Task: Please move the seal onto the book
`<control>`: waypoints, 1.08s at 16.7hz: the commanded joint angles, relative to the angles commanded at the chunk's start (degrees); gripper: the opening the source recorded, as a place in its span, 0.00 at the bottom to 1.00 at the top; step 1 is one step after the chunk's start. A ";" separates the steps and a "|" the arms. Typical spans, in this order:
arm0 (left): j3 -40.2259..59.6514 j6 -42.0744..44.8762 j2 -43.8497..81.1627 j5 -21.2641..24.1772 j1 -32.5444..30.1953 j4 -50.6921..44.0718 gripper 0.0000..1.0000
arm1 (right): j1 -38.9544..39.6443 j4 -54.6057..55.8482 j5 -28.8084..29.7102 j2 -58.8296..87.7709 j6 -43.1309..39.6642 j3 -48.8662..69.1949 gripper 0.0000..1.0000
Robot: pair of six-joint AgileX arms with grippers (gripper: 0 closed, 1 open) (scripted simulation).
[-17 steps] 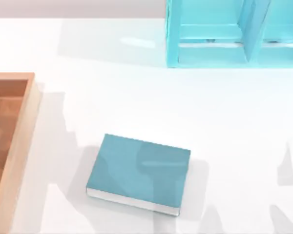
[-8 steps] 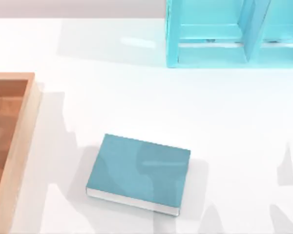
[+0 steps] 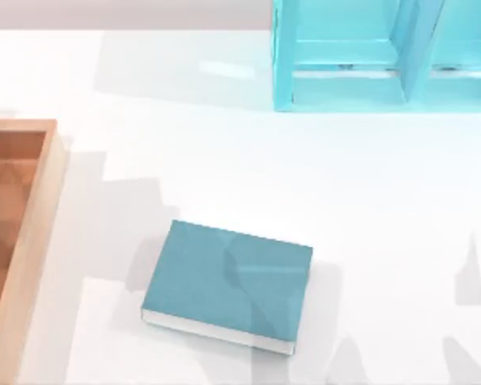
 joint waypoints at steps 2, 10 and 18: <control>5.13 -4.41 -0.50 0.01 -4.44 -6.32 0.00 | 0.00 0.00 0.00 0.00 0.00 0.00 1.00; 21.40 -19.39 -4.35 -0.04 -20.18 -26.14 0.00 | 0.00 0.00 0.00 0.00 0.00 0.00 1.00; 20.51 -23.43 -3.15 0.01 -23.51 -24.29 0.00 | 0.00 0.00 0.00 0.00 0.00 0.00 1.00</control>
